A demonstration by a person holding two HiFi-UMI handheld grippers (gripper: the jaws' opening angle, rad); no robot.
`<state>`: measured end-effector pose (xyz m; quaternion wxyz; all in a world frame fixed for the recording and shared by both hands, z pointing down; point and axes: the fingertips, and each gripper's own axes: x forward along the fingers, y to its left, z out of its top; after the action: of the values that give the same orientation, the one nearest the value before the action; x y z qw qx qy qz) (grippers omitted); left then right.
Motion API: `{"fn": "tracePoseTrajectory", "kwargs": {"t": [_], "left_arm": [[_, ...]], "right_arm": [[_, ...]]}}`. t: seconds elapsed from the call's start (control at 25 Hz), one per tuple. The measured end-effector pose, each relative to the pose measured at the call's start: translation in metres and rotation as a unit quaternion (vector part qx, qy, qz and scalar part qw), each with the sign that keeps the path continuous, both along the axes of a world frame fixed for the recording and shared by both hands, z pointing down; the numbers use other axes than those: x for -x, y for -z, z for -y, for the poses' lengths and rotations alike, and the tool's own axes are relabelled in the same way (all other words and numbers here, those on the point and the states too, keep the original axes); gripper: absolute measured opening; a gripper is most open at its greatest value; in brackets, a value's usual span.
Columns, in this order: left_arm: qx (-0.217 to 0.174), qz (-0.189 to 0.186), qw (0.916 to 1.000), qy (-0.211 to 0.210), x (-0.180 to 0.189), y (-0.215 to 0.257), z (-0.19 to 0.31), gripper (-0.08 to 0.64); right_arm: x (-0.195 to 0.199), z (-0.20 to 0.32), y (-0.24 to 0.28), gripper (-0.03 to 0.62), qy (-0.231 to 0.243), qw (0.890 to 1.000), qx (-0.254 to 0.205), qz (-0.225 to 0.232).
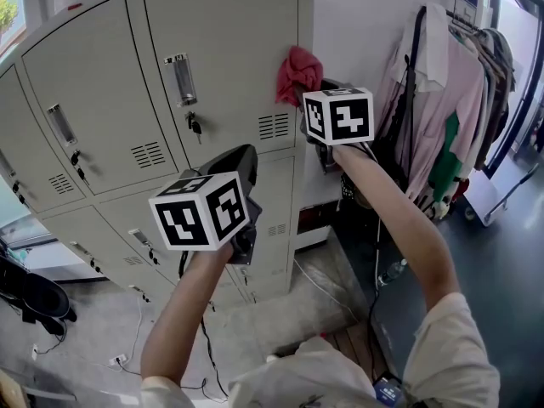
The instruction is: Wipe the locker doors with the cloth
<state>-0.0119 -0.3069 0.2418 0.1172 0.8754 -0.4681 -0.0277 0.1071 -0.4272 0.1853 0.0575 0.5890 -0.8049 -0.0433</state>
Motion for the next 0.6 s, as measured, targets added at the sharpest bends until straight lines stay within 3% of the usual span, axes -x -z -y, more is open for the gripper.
{"fn": "tracePoseTrajectory", "kwargs": {"t": [0.6], "left_arm": [[-0.001, -0.007, 0.9999, 0.01, 0.009, 0.0, -0.001, 0.003]], "right_arm": [[0.006, 0.0, -0.034, 0.146, 0.005, 1.0, 0.02, 0.007]]}}
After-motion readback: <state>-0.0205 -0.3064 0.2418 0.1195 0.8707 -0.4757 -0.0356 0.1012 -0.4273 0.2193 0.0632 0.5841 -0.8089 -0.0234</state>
